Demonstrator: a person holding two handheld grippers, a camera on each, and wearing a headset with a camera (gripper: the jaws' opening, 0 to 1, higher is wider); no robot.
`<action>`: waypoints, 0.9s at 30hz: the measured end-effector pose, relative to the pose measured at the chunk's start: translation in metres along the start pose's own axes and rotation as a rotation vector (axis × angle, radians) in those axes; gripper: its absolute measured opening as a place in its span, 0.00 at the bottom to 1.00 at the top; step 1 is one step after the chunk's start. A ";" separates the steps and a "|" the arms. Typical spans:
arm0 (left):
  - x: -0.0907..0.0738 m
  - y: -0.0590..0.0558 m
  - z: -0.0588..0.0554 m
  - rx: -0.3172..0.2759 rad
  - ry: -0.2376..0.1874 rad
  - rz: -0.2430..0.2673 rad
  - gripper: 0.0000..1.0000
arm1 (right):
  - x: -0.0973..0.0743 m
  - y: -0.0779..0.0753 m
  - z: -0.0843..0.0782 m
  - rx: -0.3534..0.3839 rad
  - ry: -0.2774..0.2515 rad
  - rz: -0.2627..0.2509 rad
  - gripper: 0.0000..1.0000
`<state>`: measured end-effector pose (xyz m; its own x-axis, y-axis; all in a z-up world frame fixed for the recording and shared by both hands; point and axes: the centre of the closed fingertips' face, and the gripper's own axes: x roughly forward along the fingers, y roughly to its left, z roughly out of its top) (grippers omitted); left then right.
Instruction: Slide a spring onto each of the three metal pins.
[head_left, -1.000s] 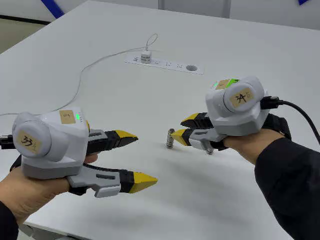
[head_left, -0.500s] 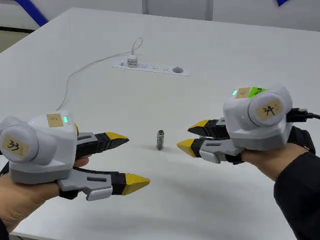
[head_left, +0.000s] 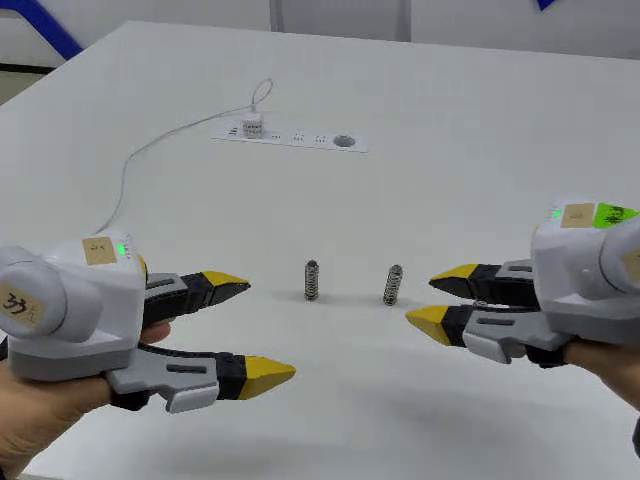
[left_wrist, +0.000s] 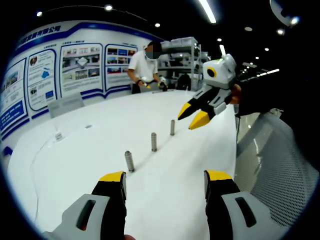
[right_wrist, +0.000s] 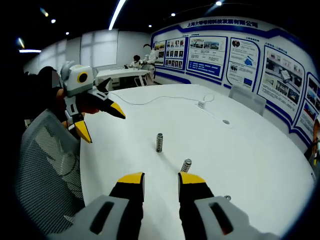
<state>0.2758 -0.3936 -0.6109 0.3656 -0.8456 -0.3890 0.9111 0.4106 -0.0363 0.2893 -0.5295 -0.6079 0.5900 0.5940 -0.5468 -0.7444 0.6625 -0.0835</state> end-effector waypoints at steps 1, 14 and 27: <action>0.000 0.000 0.000 0.000 0.000 -0.001 0.64 | -0.003 -0.001 -0.002 0.005 0.000 -0.005 0.28; 0.003 -0.001 -0.006 -0.007 0.018 -0.009 0.66 | -0.034 -0.040 -0.039 0.076 -0.008 -0.123 0.34; 0.007 0.000 -0.010 -0.014 0.026 -0.016 0.67 | -0.047 -0.052 -0.062 0.111 -0.029 -0.148 0.51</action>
<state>0.2762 -0.3957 -0.6227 0.3463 -0.8429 -0.4119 0.9138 0.4024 -0.0553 0.2811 -0.6201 -0.6293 0.7004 0.4985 -0.5109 -0.6108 0.7888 -0.0677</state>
